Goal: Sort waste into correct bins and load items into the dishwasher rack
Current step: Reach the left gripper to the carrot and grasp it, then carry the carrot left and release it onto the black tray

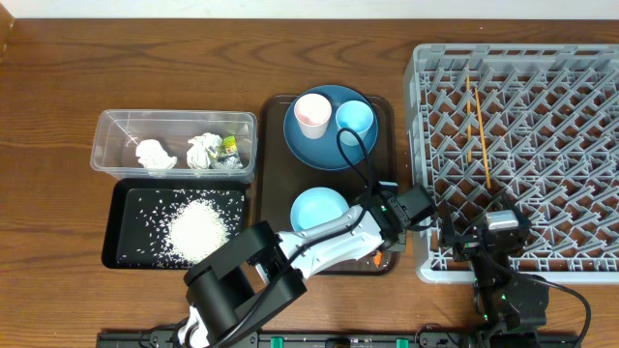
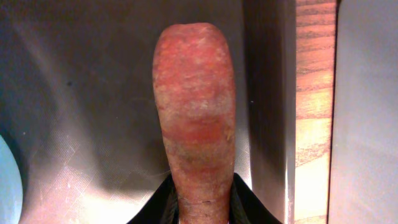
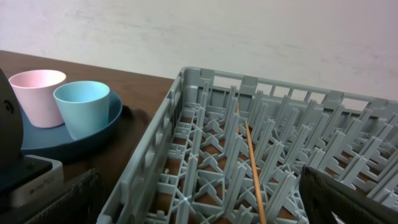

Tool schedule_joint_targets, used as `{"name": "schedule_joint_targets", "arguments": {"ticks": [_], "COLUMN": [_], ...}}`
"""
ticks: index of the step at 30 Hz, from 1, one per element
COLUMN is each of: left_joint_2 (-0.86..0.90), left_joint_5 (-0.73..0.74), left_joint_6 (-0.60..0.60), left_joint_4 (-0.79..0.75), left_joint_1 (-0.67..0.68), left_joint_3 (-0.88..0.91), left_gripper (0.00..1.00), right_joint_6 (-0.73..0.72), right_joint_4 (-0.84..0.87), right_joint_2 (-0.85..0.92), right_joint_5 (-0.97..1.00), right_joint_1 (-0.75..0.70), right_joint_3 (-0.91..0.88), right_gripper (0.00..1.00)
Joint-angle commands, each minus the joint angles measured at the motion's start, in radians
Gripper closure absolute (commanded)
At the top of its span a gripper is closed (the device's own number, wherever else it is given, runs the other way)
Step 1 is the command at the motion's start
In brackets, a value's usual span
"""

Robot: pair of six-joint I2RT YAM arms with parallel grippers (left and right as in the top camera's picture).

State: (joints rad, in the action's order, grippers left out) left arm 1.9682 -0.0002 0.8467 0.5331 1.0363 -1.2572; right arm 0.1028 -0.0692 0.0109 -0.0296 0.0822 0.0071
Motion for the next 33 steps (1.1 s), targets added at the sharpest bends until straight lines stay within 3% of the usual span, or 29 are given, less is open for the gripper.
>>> {"name": "schedule_joint_targets", "arguments": {"ticks": [1,9,12,16,26,33], "left_joint_2": [0.004,-0.127,-0.217,-0.348,-0.591,-0.659], "left_joint_5": [-0.011,-0.008,-0.012,-0.015,-0.175,-0.24], "left_joint_6": [0.005,0.005,0.005,0.014,0.058,0.102], "left_joint_4": [0.004,0.004,0.005,0.035,0.428,0.667], "left_joint_1": [0.001,0.001,-0.005,-0.059,-0.451,-0.753], "left_joint_3": [-0.007,-0.008,-0.008,-0.008,-0.007,-0.005], "left_gripper": [0.81,0.81,0.88,0.9,0.92,0.93], "right_joint_6": [0.003,0.003,0.003,0.003,0.003,0.003], "right_joint_4": [-0.003,-0.003,-0.003,-0.003,-0.003,-0.003], "right_joint_2": [-0.004,-0.004,-0.004,-0.004,-0.004,-0.004], "right_joint_5": [-0.004,-0.004,-0.004,-0.004,-0.004,-0.004], "right_joint_1": [-0.016,-0.016,-0.016,-0.016,-0.016,-0.016], "right_joint_3": [-0.002,-0.002,-0.002,-0.002,-0.002,-0.002], "right_gripper": [0.01,0.01,0.01,0.01,0.01,0.01]}}
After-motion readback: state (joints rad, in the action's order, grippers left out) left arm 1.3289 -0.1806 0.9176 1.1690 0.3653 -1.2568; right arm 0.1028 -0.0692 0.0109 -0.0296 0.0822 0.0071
